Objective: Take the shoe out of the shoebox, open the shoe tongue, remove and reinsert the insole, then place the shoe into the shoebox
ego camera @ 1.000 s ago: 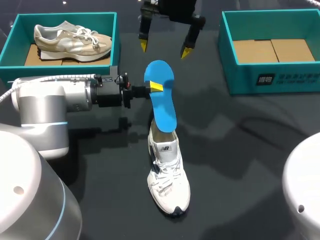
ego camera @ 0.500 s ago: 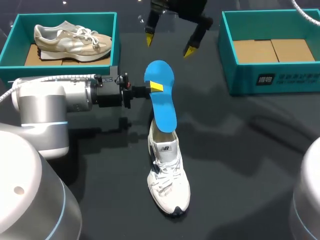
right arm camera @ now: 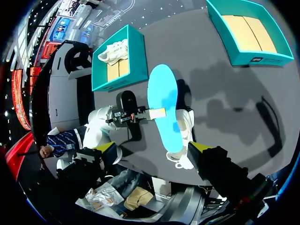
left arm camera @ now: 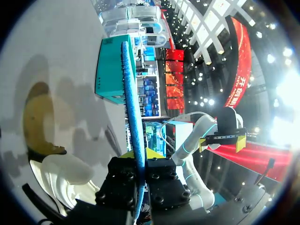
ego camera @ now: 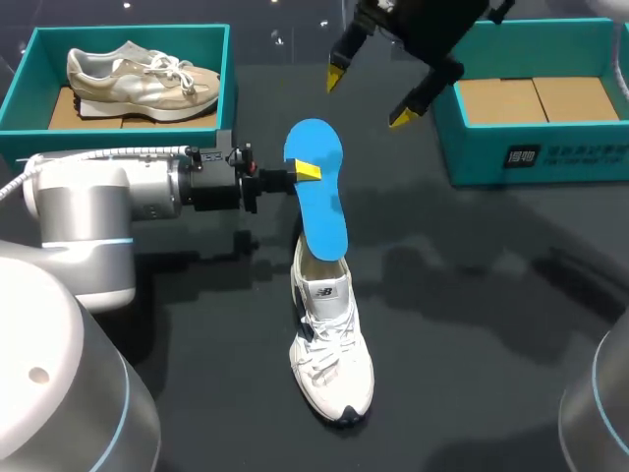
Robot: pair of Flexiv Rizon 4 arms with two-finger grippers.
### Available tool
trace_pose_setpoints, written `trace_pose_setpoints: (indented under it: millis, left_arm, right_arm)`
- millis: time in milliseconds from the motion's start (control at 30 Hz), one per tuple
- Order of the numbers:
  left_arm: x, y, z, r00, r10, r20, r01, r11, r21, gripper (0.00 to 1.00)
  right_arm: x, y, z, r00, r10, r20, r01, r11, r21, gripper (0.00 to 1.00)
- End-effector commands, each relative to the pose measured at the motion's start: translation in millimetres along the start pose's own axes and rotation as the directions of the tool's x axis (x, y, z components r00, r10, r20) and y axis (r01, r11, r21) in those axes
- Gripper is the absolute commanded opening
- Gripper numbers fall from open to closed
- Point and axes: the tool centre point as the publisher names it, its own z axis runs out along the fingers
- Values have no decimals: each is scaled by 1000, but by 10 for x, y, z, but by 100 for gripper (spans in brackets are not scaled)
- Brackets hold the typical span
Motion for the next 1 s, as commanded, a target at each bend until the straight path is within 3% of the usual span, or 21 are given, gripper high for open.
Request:
trace_pose_setpoints:
  millis: [33, 433, 767, 1000]
  left_arm:
    - [-3, 2, 9, 1000, 1, 0, -1, 1000, 1, 0]
    - [-3, 2, 9, 1000, 1, 0, -1, 1000, 1, 0]
    - [-3, 2, 9, 1000, 1, 0, -1, 1000, 1, 0]
    - [-3, 2, 9, 1000, 1, 0, -1, 1000, 1, 0]
  right_arm:
    - [-190, 5, 26, 959, 20, -281, -17, 1000, 12, 100]
    - [-430, 3, 1, 912, 12, -411, 8, 999, 48, 100]
    - [-636, 30, 71, 828, 67, -557, -21, 996, 89, 100]
    - [-747, 35, 70, 793, 83, -603, -31, 995, 96, 100]
